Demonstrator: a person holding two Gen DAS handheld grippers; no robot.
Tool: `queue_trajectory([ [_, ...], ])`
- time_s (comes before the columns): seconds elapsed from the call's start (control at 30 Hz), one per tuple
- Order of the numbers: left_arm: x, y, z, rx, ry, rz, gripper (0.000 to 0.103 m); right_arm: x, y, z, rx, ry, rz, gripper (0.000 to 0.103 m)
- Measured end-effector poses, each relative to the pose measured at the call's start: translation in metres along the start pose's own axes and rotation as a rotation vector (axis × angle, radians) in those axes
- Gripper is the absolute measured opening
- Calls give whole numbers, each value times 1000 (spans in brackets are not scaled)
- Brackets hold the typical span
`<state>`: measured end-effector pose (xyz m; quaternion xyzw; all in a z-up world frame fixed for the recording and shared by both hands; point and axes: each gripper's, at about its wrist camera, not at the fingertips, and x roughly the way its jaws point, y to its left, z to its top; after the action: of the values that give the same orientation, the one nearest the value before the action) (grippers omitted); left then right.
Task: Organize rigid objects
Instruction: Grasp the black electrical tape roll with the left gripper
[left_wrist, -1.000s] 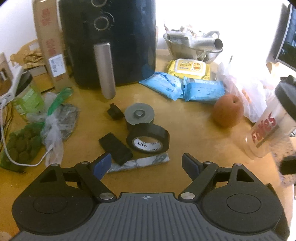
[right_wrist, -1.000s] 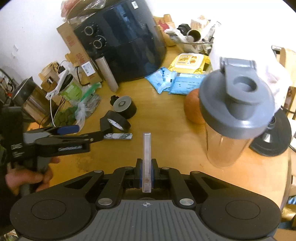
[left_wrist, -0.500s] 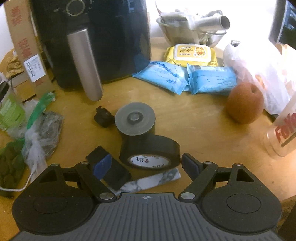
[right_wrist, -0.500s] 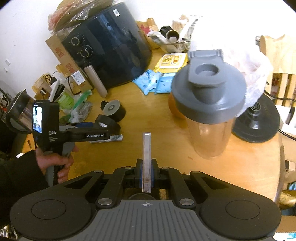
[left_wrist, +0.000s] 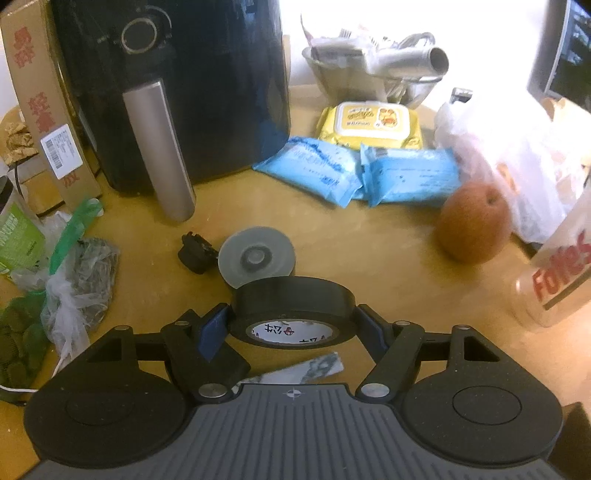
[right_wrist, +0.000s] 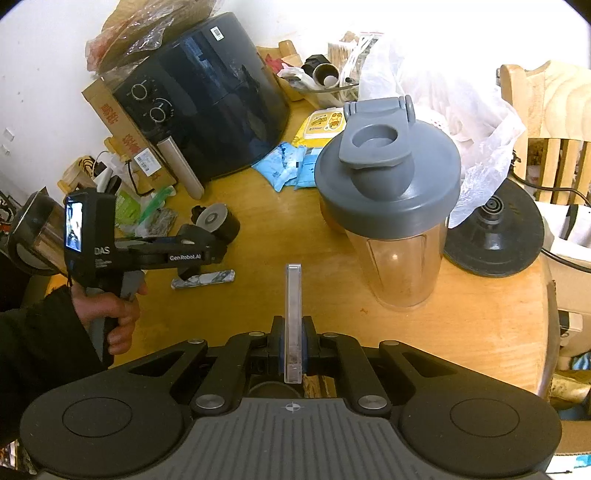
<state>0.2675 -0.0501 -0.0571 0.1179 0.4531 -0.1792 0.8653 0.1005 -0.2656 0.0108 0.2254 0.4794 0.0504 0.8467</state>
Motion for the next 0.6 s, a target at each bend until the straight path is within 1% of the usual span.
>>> queue_trajectory([
  [0.2, -20, 0, 1, -31, -9, 1, 73, 0, 3, 0, -22, 7, 17, 11],
  [0.3, -29, 2, 0, -74, 8, 0, 73, 0, 6, -1, -36, 13, 24, 11],
  [0.6, -61, 7, -12, -139, 21, 22, 73, 1, 19, -7, -121, 42, 41, 11],
])
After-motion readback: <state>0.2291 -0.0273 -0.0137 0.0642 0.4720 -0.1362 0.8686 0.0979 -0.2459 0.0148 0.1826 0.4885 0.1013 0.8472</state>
